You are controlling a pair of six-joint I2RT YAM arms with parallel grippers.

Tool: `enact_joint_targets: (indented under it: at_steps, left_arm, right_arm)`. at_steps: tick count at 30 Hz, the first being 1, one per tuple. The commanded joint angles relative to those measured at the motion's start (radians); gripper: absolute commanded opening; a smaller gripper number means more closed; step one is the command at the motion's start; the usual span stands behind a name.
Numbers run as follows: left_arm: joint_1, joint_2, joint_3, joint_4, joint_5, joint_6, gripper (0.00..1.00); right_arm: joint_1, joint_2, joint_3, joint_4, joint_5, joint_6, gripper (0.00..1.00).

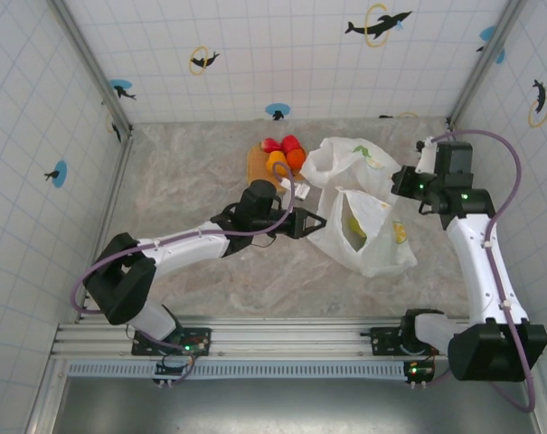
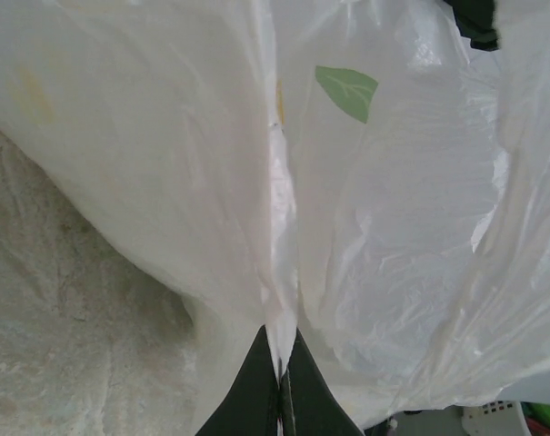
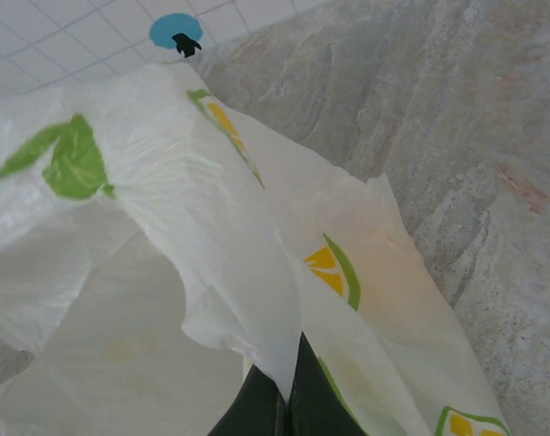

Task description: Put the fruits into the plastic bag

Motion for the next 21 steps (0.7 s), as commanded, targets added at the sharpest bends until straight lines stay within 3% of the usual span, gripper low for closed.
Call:
enact_joint_targets:
  at_steps: [1, 6, 9, 17, 21]
  left_arm:
    - [0.010, -0.021, -0.014, -0.051, 0.000, 0.025, 0.00]
    - [0.030, 0.005, -0.017, -0.134, -0.060, 0.063, 0.01]
    - [0.042, 0.006, -0.021, -0.152, -0.063, 0.080, 0.10]
    - [0.136, -0.084, 0.003, -0.283, -0.037, 0.219, 0.63]
    - [0.218, -0.158, -0.014, -0.274, 0.004, 0.263, 0.78]
  right_arm:
    - [0.011, 0.004, 0.003, -0.007, 0.018, -0.015, 0.00]
    - [0.017, 0.006, -0.055, 0.084, -0.078, 0.030, 0.00]
    - [0.017, 0.013, -0.074, 0.118, -0.104, 0.052, 0.00]
    - [0.010, 0.034, -0.053, 0.111, -0.104, 0.040, 0.00]
    - [0.010, 0.037, -0.058, 0.115, -0.104, 0.040, 0.00]
